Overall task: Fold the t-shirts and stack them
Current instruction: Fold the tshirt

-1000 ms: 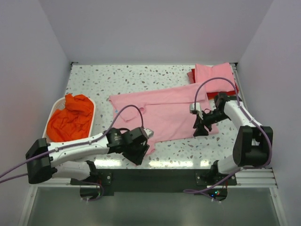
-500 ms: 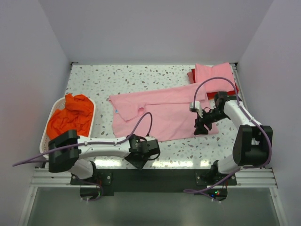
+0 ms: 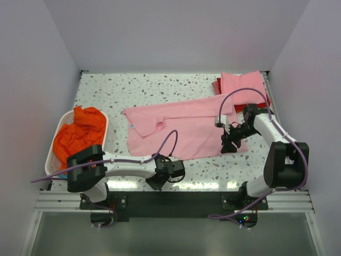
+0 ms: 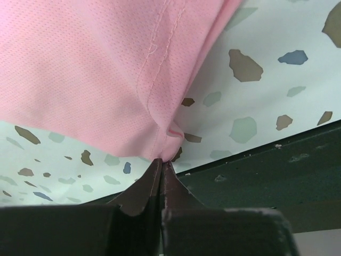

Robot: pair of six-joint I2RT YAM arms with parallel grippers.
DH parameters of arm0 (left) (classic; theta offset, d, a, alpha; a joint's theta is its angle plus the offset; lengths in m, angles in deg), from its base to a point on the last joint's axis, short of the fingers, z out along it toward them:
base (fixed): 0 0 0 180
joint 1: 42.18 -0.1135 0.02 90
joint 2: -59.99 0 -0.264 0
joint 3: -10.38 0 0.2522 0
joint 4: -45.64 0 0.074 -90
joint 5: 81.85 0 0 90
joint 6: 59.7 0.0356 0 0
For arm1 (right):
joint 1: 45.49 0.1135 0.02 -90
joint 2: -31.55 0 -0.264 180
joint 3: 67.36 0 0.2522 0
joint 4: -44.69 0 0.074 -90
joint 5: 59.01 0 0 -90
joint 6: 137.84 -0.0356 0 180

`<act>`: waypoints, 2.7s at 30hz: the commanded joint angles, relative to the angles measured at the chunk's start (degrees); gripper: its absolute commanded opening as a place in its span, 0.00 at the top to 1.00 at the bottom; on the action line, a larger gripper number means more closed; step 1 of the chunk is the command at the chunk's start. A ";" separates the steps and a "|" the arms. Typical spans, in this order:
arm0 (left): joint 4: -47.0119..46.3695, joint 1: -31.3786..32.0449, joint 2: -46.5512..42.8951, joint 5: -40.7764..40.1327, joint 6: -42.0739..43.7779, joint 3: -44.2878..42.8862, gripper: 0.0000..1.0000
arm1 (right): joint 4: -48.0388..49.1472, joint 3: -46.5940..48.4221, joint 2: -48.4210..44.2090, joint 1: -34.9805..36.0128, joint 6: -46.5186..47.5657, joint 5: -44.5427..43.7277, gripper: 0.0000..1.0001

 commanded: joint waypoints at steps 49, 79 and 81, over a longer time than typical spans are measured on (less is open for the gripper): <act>-4.71 -6.16 -22.41 -0.80 3.81 -0.20 1.00 | 10.58 -2.17 4.49 -9.91 8.71 -21.52 0.70; -6.82 -6.69 -22.68 2.28 4.34 1.38 1.00 | 15.76 -8.23 9.41 -9.91 9.50 -25.29 0.73; -6.91 -6.69 -22.59 2.11 4.26 1.56 1.00 | 17.07 -8.41 9.41 -10.00 9.06 -25.30 0.75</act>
